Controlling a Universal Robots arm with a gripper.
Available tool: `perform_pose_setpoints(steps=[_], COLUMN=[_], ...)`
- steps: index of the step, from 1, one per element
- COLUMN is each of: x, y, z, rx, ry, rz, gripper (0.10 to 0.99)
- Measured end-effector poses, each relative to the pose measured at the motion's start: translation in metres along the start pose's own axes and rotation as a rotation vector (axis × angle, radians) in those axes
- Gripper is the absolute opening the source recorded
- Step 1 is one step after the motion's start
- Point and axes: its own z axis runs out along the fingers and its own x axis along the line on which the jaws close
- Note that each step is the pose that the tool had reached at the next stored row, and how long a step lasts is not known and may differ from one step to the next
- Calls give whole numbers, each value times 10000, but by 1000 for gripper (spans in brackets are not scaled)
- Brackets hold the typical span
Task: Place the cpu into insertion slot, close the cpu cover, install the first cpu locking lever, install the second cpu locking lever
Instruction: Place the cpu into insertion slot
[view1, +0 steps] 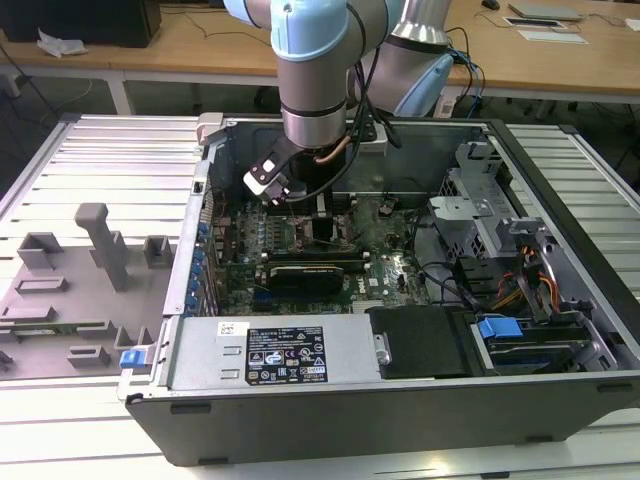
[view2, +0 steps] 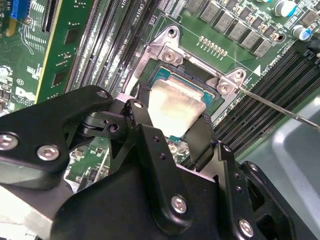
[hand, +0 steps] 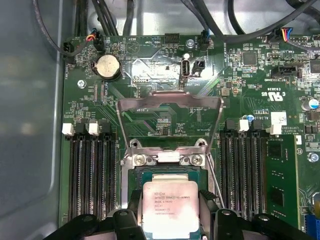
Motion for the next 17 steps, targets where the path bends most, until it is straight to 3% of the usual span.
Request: perform_pose_setpoints(steps=[4,5,6,10,17], x=[1,1,0,1,1], y=[0,0,0,1,9], z=[2,2,3,-1,-78], rx=[-2,-2,-2,-3,-2], ry=[3,3,2,4,-1], rz=[0,0,0,1,0], gripper=[541,549,616,616,616])
